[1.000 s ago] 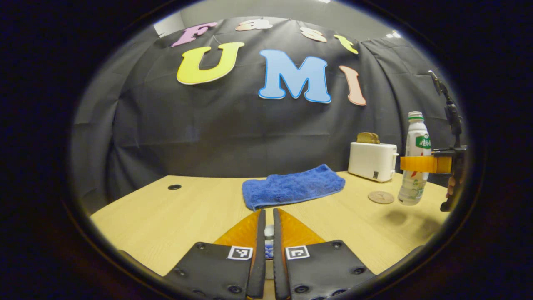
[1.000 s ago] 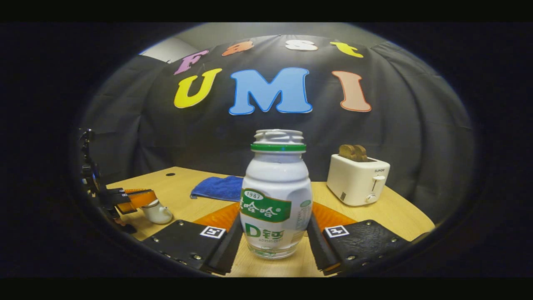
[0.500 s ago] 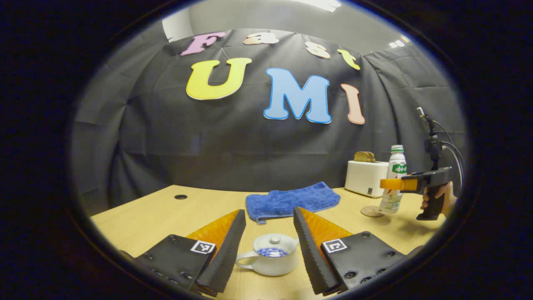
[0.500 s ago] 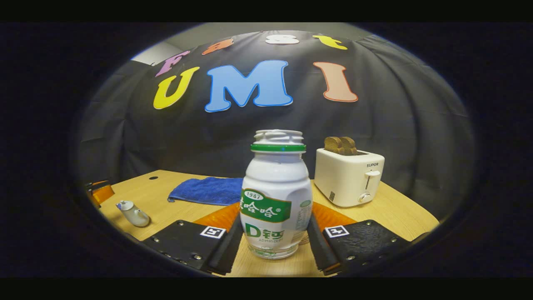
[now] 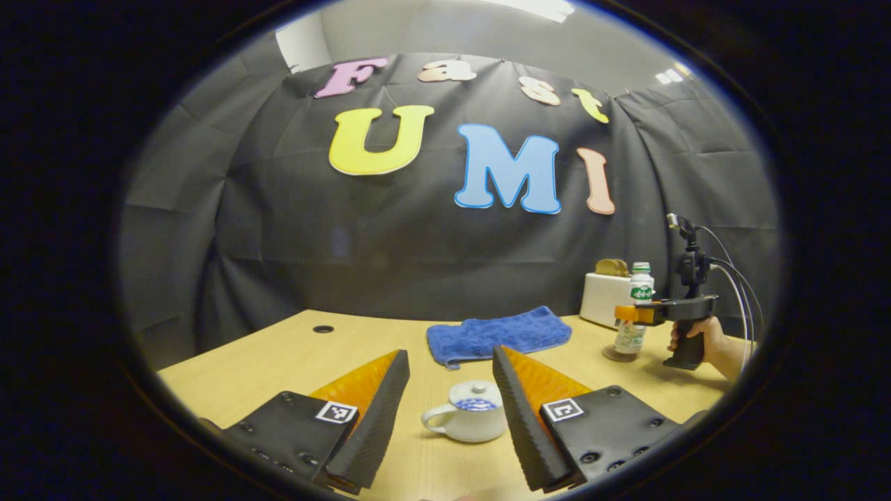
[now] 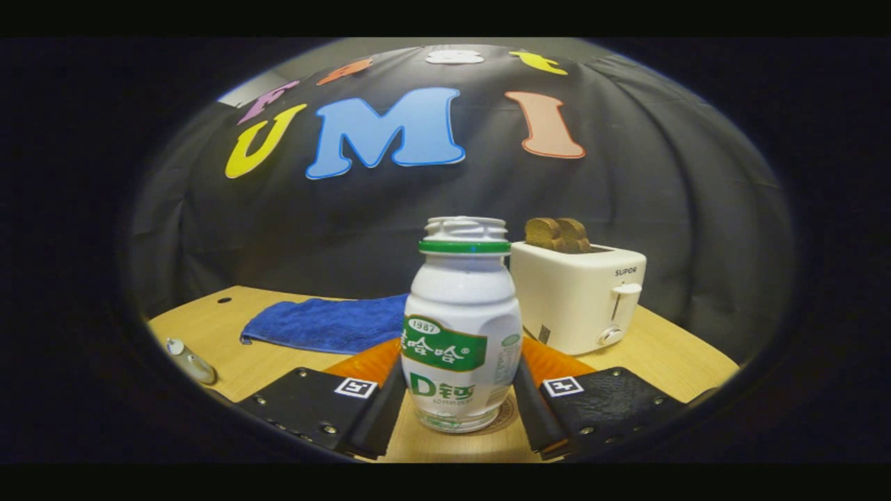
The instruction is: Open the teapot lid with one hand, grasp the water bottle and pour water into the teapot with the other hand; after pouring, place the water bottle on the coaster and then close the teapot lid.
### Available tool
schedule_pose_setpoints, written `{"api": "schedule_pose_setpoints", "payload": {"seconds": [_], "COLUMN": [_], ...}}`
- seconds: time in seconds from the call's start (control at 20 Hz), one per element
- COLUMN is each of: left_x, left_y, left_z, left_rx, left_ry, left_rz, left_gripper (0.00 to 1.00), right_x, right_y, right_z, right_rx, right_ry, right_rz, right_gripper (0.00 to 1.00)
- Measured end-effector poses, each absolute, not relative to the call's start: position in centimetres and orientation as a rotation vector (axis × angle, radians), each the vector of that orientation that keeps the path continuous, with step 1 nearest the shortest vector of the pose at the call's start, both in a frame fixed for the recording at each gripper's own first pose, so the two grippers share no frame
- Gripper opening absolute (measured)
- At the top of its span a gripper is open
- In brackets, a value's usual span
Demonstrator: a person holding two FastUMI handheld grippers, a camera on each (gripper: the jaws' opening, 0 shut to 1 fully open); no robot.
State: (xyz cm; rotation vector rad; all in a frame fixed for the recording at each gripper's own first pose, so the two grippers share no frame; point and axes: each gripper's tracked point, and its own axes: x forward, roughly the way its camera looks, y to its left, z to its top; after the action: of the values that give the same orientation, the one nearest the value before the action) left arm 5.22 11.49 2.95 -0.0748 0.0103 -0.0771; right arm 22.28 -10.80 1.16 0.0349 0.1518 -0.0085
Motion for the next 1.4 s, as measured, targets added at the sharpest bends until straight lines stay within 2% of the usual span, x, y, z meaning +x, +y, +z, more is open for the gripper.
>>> {"api": "schedule_pose_setpoints", "payload": {"seconds": [0.2,0.25,0.3,0.35,0.4,0.45,0.55,0.65,0.7,0.75,0.8,0.9,1.0,1.1,1.3,1.4], "left_x": [5.5,5.5,5.4,5.4,5.4,5.3,5.1,5.1,5.1,5.1,4.9,4.6,4.3,3.9,3.3,3.1], "left_y": [11.3,11.0,11.0,10.9,10.9,10.9,10.9,10.8,10.6,10.4,10.4,10.5,10.6,10.3,9.3,7.4], "left_z": [2.6,2.5,2.5,2.5,2.5,2.7,2.8,2.9,2.9,2.8,2.8,3.1,3.3,3.3,3.0,2.4], "left_rx": [-0.089,-0.091,-0.087,-0.08,-0.076,-0.075,-0.074,-0.079,-0.09,-0.102,-0.11,-0.115,-0.117,-0.117,-0.121,-0.136], "left_ry": [0.015,0.017,0.016,0.016,0.014,0.012,0.009,0.007,0.009,0.012,0.015,0.011,0.006,0.003,0.004,0.012], "left_rz": [-0.077,-0.08,-0.078,-0.077,-0.077,-0.078,-0.076,-0.079,-0.09,-0.098,-0.102,-0.098,-0.095,-0.092,-0.075,-0.081], "left_gripper": [0.86,0.82,0.82,0.86,0.82,0.86,0.86,0.86,0.82,0.86,0.86,0.86,0.86,0.86,0.99,0.99], "right_x": [22.9,23.1,23.2,23.2,23.3,23.2,23.2,23.3,23.3,23.1,23.0,22.5,21.5,19.9,14.0,10.6], "right_y": [-10.7,-10.7,-10.8,-10.9,-10.9,-10.9,-10.9,-10.8,-10.8,-10.9,-10.8,-10.7,-10.6,-10.2,-8.9,-7.5], "right_z": [0.4,0.4,0.4,0.2,0.4,0.3,0.2,0.0,-0.3,-0.2,0.0,0.7,1.4,2.2,4.3,4.7], "right_rx": [0.035,0.029,0.023,0.017,0.018,0.011,0.003,0.01,0.007,0.005,0.009,0.001,-0.029,-0.045,-0.026,-0.034], "right_ry": [0.167,0.159,0.155,0.154,0.149,0.151,0.143,0.147,0.158,0.16,0.155,0.138,0.117,0.101,0.048,0.029], "right_rz": [-0.003,-0.005,-0.008,-0.008,-0.009,-0.007,-0.008,-0.007,-0.011,-0.014,-0.009,-0.007,-0.011,-0.002,-0.003,-0.033], "right_gripper": [0.72,0.72,0.72,0.72,0.72,0.72,0.72,0.76,0.76,0.77,0.86,0.89,0.95,0.95,0.95,0.95]}}
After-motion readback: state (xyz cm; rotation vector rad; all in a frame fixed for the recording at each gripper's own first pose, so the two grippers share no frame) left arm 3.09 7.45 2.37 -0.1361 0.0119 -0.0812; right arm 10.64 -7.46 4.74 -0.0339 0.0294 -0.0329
